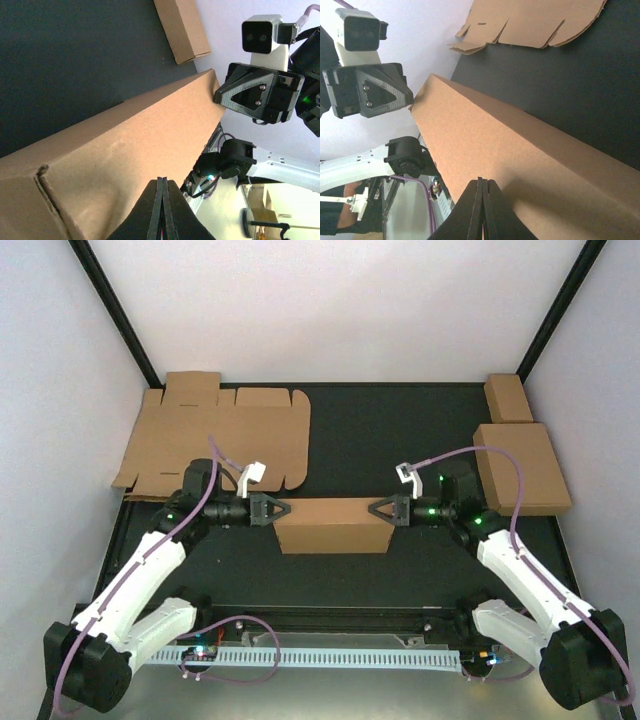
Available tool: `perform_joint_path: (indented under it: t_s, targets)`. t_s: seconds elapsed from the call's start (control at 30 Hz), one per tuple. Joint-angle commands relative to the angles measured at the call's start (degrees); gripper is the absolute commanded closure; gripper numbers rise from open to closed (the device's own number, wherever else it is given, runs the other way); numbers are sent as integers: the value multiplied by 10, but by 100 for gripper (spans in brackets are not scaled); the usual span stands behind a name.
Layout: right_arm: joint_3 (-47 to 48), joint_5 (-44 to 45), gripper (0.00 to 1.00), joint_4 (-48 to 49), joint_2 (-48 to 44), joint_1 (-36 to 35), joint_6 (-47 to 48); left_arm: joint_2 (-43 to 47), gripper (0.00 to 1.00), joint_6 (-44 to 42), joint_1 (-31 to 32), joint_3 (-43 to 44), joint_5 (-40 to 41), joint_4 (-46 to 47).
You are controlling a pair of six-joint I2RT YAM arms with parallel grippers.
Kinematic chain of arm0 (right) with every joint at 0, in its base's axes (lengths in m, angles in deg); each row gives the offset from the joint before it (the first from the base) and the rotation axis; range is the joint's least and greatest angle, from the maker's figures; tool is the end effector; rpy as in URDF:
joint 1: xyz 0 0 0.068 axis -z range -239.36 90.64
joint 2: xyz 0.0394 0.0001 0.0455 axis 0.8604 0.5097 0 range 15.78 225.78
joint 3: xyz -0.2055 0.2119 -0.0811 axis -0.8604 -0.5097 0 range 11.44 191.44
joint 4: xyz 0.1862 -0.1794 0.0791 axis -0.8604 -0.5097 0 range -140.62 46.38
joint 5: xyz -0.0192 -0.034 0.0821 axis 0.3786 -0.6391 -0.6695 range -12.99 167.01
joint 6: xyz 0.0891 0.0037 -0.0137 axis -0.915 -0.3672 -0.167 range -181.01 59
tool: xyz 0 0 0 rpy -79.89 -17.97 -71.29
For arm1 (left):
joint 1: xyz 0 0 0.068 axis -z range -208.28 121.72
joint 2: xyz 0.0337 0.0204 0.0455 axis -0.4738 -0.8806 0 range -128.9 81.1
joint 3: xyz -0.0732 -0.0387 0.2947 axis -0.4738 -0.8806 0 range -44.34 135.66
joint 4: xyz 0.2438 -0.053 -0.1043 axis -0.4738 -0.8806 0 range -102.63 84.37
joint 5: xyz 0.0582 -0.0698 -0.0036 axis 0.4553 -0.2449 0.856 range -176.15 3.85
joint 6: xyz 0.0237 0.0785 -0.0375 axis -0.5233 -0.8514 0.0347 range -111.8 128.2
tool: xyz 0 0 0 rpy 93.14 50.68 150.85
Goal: Fold the paper box
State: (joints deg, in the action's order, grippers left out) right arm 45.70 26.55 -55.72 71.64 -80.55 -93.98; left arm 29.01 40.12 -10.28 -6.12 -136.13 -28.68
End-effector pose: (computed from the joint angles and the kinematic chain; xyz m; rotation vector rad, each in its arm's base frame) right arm 0.1785 0.1360 0.2530 -0.3289 2.2645 1.4717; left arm 0.1701 -0.1200 0.2704 0.2481 2.3042 -1.4297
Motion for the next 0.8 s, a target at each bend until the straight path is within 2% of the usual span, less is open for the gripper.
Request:
perform_joint_path:
  t_s: [0.0,0.47,0.77]
  targets:
    - [19,23,98,-68,-5,-1,23,11,98,-7,1,24,5,-19]
    - [82,9,98,-86,-4,-2,23,-9,98,-7,0,16,-3,3]
    - [30,7,98,-50,26,-1,28,-34,99,3,-1,-60,-10,75]
